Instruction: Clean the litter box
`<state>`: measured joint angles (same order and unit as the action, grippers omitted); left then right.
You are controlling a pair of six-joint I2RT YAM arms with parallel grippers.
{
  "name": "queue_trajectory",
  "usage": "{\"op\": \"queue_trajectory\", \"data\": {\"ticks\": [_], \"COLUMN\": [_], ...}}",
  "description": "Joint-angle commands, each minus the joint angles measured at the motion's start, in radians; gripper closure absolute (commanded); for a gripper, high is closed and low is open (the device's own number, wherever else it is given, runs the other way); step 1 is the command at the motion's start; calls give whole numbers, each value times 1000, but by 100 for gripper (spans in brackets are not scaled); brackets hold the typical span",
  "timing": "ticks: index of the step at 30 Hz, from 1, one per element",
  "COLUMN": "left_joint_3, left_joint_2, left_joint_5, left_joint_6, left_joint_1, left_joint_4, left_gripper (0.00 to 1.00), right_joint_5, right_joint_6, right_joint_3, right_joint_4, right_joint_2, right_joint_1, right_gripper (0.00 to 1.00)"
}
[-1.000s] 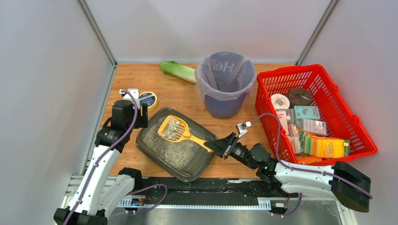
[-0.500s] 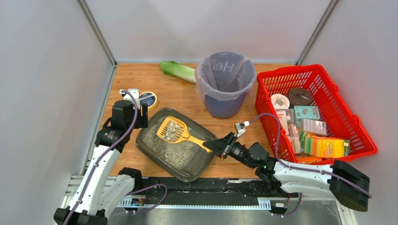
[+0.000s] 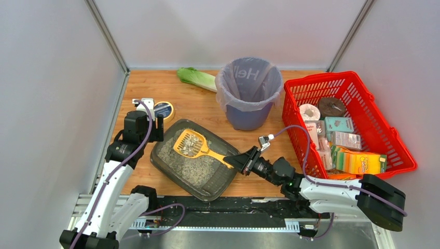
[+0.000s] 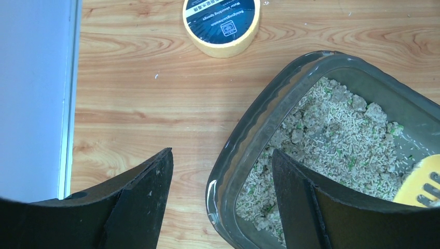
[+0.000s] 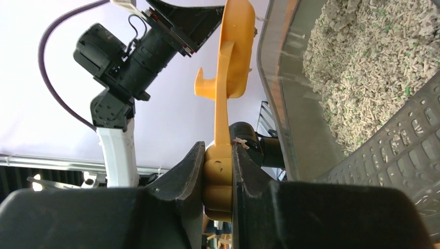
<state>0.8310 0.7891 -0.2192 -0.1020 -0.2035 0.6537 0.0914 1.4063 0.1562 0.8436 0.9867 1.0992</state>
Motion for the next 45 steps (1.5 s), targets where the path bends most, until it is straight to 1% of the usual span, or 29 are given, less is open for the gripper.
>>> {"op": "queue_trajectory", "data": {"ticks": [1,2,4,6,7,8,10,12,15,17,19,21,22,24,25,27,28,29,30,32,33,34,36,37,39,41,42,43,45], "left_joint_3": [8,7,0,3,8,10,2,0,10,3,0,8,8,2,-1,5,10,8,5,2,2,5,10,8,2,6,13,13,4], "left_joint_2": [-5,-7,-8,-8,-8,-8,-13,-11,-8,-13,-14,-8,-8,-10,-11,-7,-7,-7,-7,-10,-5,-4,2,1,-2,-1,4,6,1], "left_joint_5": [4,4,1,1,3,4,3,3,4,3,4,6,7,4,4,6,7,7,7,6,9,11,12,11,11,12,14,14,11], "left_joint_6": [1,1,-1,2,1,2,1,2,2,2,4,4,2,4,2,4,4,4,4,2,2,5,5,4,4,4,4,4,5], "left_joint_1": [-4,-4,-4,-4,-4,-4,-4,-4,-4,-4,-4,-4,-4,-4,-4,-5,-4,-5,-4,-4,-4,-4,-4,-4,-4,-4,-4,-5,-4], "left_joint_4": [-25,-23,-26,-28,-26,-25,-23,-29,-22,-22,-29,-26,-23,-23,-26,-29,-28,-25,-23,-28,-31,-31,-25,-23,-29,-32,-29,-26,-25], "left_gripper": [22,22,22,22,22,22,22,22,22,22,22,22,22,22,22,22,22,22,22,22,22,22,22,22,22,22,22,22,22], "right_joint_5": [92,65,-51,-20,76,97,-8,-59,88,-13,-70,26,81,9,-63,-27,70,80,55,-76,-76,0,86,43,-51,-18,40,89,21], "right_joint_6": [57,28,-21,8,52,57,8,-23,48,1,-14,101,89,45,21,54,110,90,56,-4,2,26,70,41,-22,0,70,65,-1], "right_joint_3": [-22,-12,78,59,27,-21,14,86,-18,20,89,27,-39,-6,55,34,-27,-36,-18,81,83,59,-26,-17,78,66,1,-26,-1], "right_joint_4": [66,122,72,9,5,75,106,20,59,112,31,29,142,172,117,80,101,141,161,79,48,13,63,102,46,-40,-43,48,89], "right_joint_2": [-23,-16,15,0,-29,-29,-11,6,-26,4,32,6,12,38,56,43,18,20,26,44,35,18,-23,-22,-2,-20,-54,-56,-16], "right_joint_1": [-6,-5,-7,-12,-15,-12,-10,-10,-12,-12,-13,-24,-21,-19,-19,-25,-25,-22,-22,-22,-24,-28,-29,-29,-29,-35,-35,-32,-30], "right_gripper": [100,100,100,100,100,100,100,100,100,100,100,100,100,100,100,100,100,100,100,100,100,100,100,100,100,100,100,100,100]}}
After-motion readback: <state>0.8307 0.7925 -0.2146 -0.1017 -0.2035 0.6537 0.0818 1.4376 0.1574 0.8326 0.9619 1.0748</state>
